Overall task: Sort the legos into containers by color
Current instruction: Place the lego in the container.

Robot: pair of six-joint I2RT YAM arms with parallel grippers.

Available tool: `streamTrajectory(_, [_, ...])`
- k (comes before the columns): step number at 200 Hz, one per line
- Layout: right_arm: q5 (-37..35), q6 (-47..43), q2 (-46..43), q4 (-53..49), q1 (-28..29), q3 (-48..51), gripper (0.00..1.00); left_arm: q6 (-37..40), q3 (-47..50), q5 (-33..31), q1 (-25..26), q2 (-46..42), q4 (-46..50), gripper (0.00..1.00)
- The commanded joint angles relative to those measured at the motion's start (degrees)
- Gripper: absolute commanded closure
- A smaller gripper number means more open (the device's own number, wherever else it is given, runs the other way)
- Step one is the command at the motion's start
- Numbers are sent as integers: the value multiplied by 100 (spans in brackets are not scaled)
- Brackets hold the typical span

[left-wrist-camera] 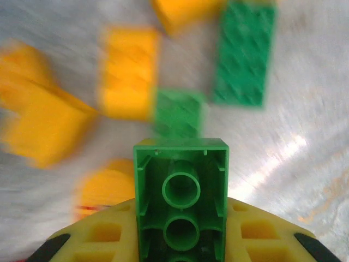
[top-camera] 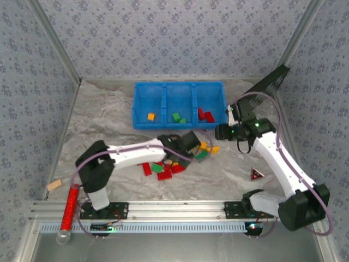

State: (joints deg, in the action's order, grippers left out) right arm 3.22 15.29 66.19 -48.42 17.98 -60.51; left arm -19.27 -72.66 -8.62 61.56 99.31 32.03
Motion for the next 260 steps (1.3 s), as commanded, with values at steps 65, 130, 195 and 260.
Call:
streamTrajectory(65, [957,727,-322,163,1043,818,37,783,-2775,-433,-1538,1212,-3,82])
streamTrajectory(130, [569,3571,208,1197,2157,1462,39,834,-4069,-106,-2080,2595,459,83])
streamTrajectory(195, [705,4502,1372,1967,2897,1121,41,777,-4591,7,-2168,3260,652,81])
streamTrajectory(260, [781,4622,2069,1946,3247,551,36,676,-4574,180,-2186,3473,655,67])
